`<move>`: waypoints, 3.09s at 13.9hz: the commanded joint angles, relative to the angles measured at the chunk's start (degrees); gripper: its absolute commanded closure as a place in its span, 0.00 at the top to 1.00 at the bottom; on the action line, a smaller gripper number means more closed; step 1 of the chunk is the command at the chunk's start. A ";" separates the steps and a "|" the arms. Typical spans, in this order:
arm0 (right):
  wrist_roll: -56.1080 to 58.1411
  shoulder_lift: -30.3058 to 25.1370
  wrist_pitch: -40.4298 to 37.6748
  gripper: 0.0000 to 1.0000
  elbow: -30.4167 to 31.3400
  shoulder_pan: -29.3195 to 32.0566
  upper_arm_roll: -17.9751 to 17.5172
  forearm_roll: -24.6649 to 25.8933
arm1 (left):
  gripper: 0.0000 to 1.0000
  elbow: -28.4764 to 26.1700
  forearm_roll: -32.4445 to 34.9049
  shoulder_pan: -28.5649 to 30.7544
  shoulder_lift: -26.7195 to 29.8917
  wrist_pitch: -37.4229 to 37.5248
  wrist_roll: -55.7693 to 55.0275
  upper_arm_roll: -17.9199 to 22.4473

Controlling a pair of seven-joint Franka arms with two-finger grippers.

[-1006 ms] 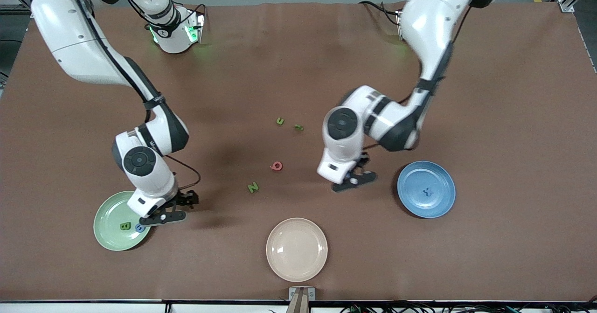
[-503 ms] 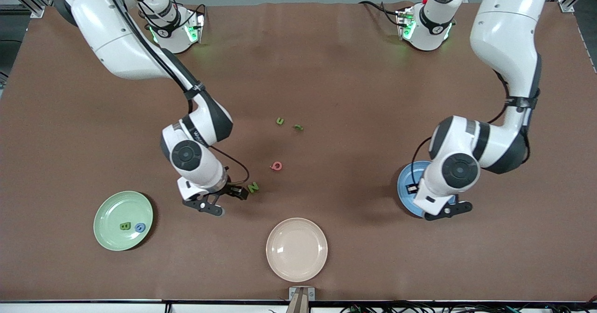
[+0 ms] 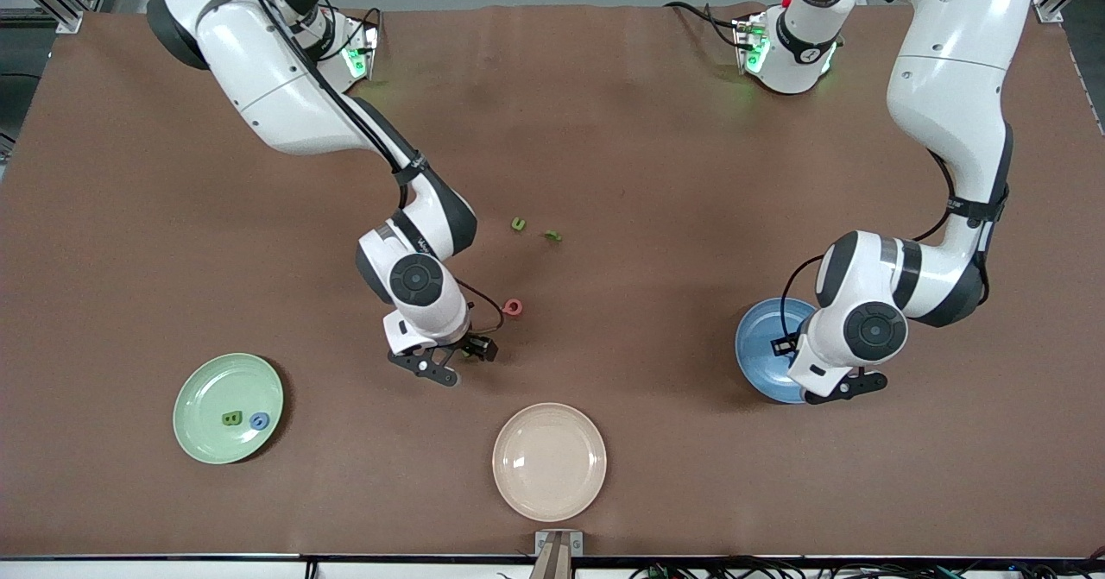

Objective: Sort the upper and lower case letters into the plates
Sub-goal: 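Place the m on the blue plate while the right gripper grasps the green N, then carry the N to the green plate while the left gripper grasps the green d, then place the d on the blue plate while the right gripper reaches the pink Q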

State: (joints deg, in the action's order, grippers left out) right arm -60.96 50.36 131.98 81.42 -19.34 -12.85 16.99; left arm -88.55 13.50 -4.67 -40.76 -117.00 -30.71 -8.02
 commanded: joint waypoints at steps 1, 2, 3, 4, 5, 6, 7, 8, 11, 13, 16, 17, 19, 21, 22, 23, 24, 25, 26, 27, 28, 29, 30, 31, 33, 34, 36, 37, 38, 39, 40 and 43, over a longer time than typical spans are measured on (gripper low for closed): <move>-0.92 0.97 -0.06 0.92 -1.35 -0.96 1.07 -0.38 | 1.00 -1.09 0.03 -1.13 2.96 2.46 -2.23 -2.77; -0.92 0.97 -0.06 0.87 -1.26 -0.96 0.98 -0.29 | 1.00 -1.01 0.03 -1.13 4.01 4.04 -4.86 -5.22; -0.83 0.97 -0.06 0.80 -1.26 -1.05 0.98 -0.29 | 1.00 -0.92 -0.14 -1.05 4.28 4.41 -8.54 -8.38; -0.83 0.97 -0.06 0.72 -1.26 -1.14 1.07 -0.29 | 1.00 -0.92 -0.67 -1.13 4.29 4.41 -13.71 -11.98; -0.74 1.06 -0.06 0.62 -1.26 -1.14 0.98 -0.20 | 0.99 -0.66 -0.67 -1.65 4.11 4.32 -18.98 -14.97; -0.66 1.06 -0.06 0.51 -1.26 -1.14 1.07 -0.29 | 0.99 -0.57 -0.76 -2.27 3.68 3.98 -23.82 -17.18; -0.74 1.06 -0.06 0.41 -1.26 -1.14 0.98 -0.29 | 0.99 -0.48 -0.93 -2.88 3.32 3.36 -28.91 -19.38; -0.83 1.06 -0.06 0.32 -1.26 -1.14 1.07 -0.29 | 0.98 -0.48 -1.54 -4.02 2.71 2.66 -32.79 -20.44; -0.05 0.79 -0.32 0.11 -1.26 -0.53 0.98 -0.38 | 0.97 -0.66 -3.65 -10.69 2.18 1.95 -45.53 -20.72; 3.36 -0.43 -2.33 0.05 -1.53 1.66 0.98 -0.20 | 0.96 -0.92 -3.66 -14.39 1.13 -1.20 -56.59 -20.63; 14.86 -1.32 -8.66 0.05 -4.42 8.50 0.46 -1.08 | 0.90 -0.92 -2.96 -18.35 -0.80 -5.68 -67.96 -20.37; 18.90 -1.67 -9.11 0.05 -4.51 10.53 0.37 -1.17 | 0.87 -0.92 -2.87 -19.05 -1.33 -7.09 -70.51 -20.28; 27.51 -3.07 -9.28 0.05 -4.25 14.14 0.45 -1.17 | 0.83 -1.01 -2.52 -20.55 -2.65 -10.08 -76.92 -19.58; 35.25 -3.95 -12.08 0.05 -4.08 17.92 0.37 -1.25 | 0.78 -1.18 -1.99 -21.43 -3.79 -11.14 -80.80 -18.96; 38.86 -3.95 -12.88 0.05 -4.08 19.50 0.37 -1.17 | 0.77 -1.53 -1.38 -21.43 -4.06 -11.32 -81.34 -18.78; 42.64 -4.04 -12.80 0.05 -4.08 21.34 0.37 -1.17 | 0.75 -1.71 -1.46 -21.43 -4.93 -11.76 -81.78 -18.78; 46.33 -3.95 -12.54 0.05 -4.08 23.19 0.37 -1.17 | 0.74 -1.80 -1.37 -21.61 -5.38 -12.37 -82.57 -18.78; 49.50 -3.87 -12.28 0.05 -4.08 24.77 0.45 -1.08 | 0.73 -1.71 -1.37 -22.22 -5.82 -12.55 -83.71 -18.78; 52.58 -3.69 -11.06 0.05 -4.08 26.18 0.54 -0.99 | 0.71 -1.80 -1.37 -22.40 -5.99 -12.55 -84.42 -18.78; 55.56 -3.43 -9.04 0.05 -4.08 27.33 0.63 -0.90 | 0.70 -1.80 -1.37 -22.66 -6.52 -12.99 -84.51 -18.78; 58.20 -3.17 -7.28 0.07 -4.08 28.30 0.72 -0.73 | 0.69 -1.80 -1.37 -22.84 -6.96 -13.69 -84.68 -18.70; 60.32 -2.73 -5.35 0.16 -3.99 29.09 0.80 -0.64 | 0.66 -1.80 -1.37 -23.28 -7.22 -14.22 -85.12 -18.43; 61.04 -2.29 -3.94 0.39 -3.99 29.44 0.89 -0.47 | 0.57 -1.80 -1.37 -23.80 -7.31 -14.22 -85.65 -18.00; 61.04 -2.28 -3.66 0.63 -3.99 29.36 0.98 -0.38 | 0.46 -1.88 -1.37 -24.24 -7.31 -14.22 -85.65 -17.90; 60.96 -2.28 -3.75 0.84 -3.90 28.84 0.98 -0.55 | 0.26 -1.89 -1.29 -24.34 -7.31 -14.05 -85.48 -17.20; 60.61 -2.28 -3.92 0.88 -3.90 28.48 0.89 -0.64 | 0.16 -1.89 -1.20 -24.34 -7.31 -13.96 -84.96 -16.77; 59.55 -2.46 -4.36 0.89 -3.90 26.73 0.63 -1.25 | 0.00 -1.71 0.81 -23.99 -6.70 -13.61 -84.51 -16.32; 57.37 -2.63 -4.97 0.89 -3.90 25.59 0.37 -1.34 | 0.00 -1.27 2.65 -23.64 -6.18 -12.82 -83.99 -16.32; 53.96 -2.81 -6.20 0.90 -3.90 24.10 0.10 -1.34 | 0.00 -0.57 5.28 -22.94 -5.13 -10.81 -83.46 -16.23; 50.36 -2.90 -8.04 0.90 -3.90 22.78 -0.59 -1.34 | 0.00 1.43 8.35 -21.36 -4.77 -7.84 -82.15 -15.89; 46.41 -2.99 -9.27 0.91 -3.90 21.64 -1.99 -1.34 | 0.00 2.93 10.38 -18.65 -3.81 -3.63 -78.57 -15.97; 33.58 -3.25 -11.31 0.91 -2.77 20.14 -7.61 -1.34 | 0.00 4.44 10.67 -9.96 -1.44 0.62 -60.58 -16.14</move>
State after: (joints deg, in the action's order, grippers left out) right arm -20.55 48.64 121.59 76.37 1.12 -17.55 16.45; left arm -83.84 23.43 -20.04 -44.60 -118.83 -100.88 -23.60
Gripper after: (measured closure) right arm 0.084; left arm 0.899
